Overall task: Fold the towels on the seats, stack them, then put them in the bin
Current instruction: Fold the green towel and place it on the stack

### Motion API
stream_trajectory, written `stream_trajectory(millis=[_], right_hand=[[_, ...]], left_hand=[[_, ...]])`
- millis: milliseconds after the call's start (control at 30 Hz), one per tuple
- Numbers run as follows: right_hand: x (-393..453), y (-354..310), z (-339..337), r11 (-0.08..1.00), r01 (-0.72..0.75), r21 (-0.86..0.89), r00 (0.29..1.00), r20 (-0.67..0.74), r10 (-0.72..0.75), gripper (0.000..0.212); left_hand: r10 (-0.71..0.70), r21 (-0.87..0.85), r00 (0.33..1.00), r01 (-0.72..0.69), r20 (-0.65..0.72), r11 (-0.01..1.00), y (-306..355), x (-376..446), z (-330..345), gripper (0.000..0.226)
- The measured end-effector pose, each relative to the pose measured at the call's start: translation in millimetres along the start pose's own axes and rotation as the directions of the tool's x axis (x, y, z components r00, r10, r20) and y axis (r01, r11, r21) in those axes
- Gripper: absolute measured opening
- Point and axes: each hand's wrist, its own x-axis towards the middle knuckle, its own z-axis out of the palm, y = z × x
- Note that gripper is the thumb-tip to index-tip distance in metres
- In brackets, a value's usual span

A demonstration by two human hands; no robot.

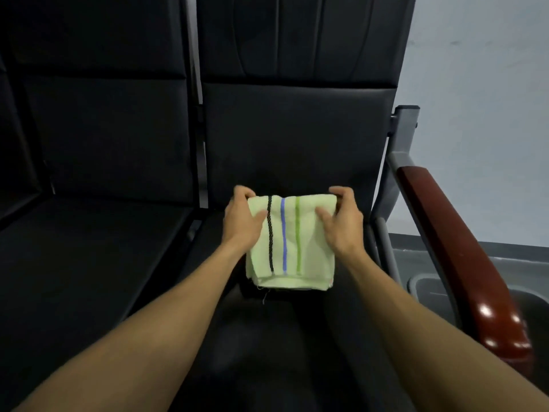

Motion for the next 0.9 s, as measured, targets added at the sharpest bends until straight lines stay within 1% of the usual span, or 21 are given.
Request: stream_trajectory(millis=[67,100,133,167,200,233,267,300,400,500,600,667,700,733,800,867,900], right_hand=[[20,4,14,0.987,0.015,-0.16,0.999,-0.032,-0.02,0.043],[22,10,22,0.962,0.034,-0.271,0.999,-0.022,-0.042,0.041],[20,20,31,0.922,0.063,-0.382,0.998,0.028,-0.056,0.041],[15,33,40,0.877,0.095,-0.471,0.992,0.116,-0.046,0.044],[8,46,48,0.841,0.119,-0.527,0.978,0.207,-0.009,0.051],[2,61,55,0.823,0.129,-0.554,0.962,0.271,0.031,0.058],[-1,73,60,0.816,0.129,-0.563,0.955,0.293,0.051,0.062],[-1,83,62,0.82,0.118,-0.56,0.955,0.29,0.06,0.064],[9,91,64,0.852,0.069,-0.519,0.962,0.261,0.081,0.064],[20,91,68,0.874,0.029,-0.484,0.97,0.224,0.092,0.061],[21,91,70,0.89,-0.035,-0.454,0.978,0.169,0.125,0.056],[18,91,69,0.9,-0.097,-0.425,0.979,0.122,0.163,0.055],[17,90,67,0.903,-0.149,-0.402,0.972,0.107,0.208,0.058],[15,89,64,0.903,-0.215,-0.371,0.958,0.098,0.269,0.064],[14,84,56,0.883,-0.356,-0.305,0.912,0.091,0.399,0.083],[14,79,45,0.843,-0.453,-0.29,0.859,0.112,0.5,0.093],[14,78,40,0.826,-0.487,-0.284,0.832,0.138,0.537,0.094]], left_hand=[[0.092,0.025,0.991,-0.09,-0.1,0.996,-1,21,15,0.032],[0.139,0.069,0.987,-0.134,-0.083,0.989,-6,26,22,0.029],[0.176,0.134,0.984,-0.173,-0.009,0.976,-16,27,31,0.026],[0.183,0.205,0.977,-0.202,0.108,0.958,-27,26,41,0.028],[0.148,0.262,0.961,-0.209,0.233,0.942,-42,23,50,0.036],[0.09,0.291,0.939,-0.192,0.331,0.937,-55,20,57,0.047],[0.043,0.302,0.923,-0.168,0.383,0.938,-65,19,63,0.055],[0.018,0.303,0.917,-0.15,0.399,0.941,-72,20,69,0.058],[-0.015,0.324,0.92,-0.123,0.393,0.938,-74,28,81,0.06],[-0.06,0.299,0.931,-0.054,0.36,0.953,-74,39,86,0.059],[-0.074,0.275,0.947,-0.016,0.313,0.961,-75,41,88,0.056],[-0.127,0.243,0.951,0.057,0.281,0.968,-75,38,89,0.054],[-0.173,0.222,0.947,0.114,0.269,0.968,-75,37,89,0.054],[-0.241,0.188,0.936,0.197,0.255,0.962,-74,36,86,0.057],[-0.397,0.089,0.885,0.387,0.245,0.918,-71,37,78,0.07],[-0.483,0.004,0.818,0.507,0.311,0.862,-67,33,66,0.074],[-0.491,-0.037,0.785,0.542,0.378,0.839,-65,29,61,0.069]])
